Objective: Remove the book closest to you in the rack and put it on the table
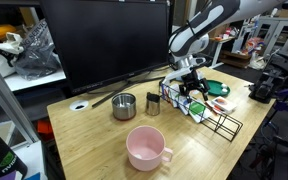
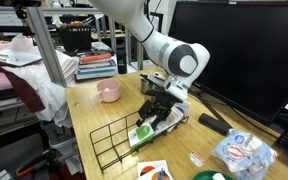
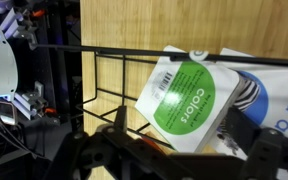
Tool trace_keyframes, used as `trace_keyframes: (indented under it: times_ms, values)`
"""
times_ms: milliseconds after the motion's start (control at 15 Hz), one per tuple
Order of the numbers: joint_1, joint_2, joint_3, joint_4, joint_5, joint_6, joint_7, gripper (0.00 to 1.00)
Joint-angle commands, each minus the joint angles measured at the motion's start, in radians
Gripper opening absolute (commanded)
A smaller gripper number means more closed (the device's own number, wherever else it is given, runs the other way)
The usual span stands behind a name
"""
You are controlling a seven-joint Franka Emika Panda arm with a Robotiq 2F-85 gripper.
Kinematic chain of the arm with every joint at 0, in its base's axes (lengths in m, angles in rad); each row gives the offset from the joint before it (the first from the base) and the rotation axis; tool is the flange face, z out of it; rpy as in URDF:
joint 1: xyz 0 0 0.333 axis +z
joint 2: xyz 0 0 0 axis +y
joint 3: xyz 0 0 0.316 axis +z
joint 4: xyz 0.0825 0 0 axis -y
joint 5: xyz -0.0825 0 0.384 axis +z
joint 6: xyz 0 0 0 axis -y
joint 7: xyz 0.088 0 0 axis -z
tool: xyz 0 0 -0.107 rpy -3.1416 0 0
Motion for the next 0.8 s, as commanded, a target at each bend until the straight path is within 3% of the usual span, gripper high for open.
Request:
trace_keyframes:
  times_ms: [0,733]
  values:
    - [-0.008,0.012,0.0,0.021,0.001,-0.001,0.01,1.0]
    - [-0.028,-0.011,0.006,-0.007,0.025,-0.008,-0.017,1.0]
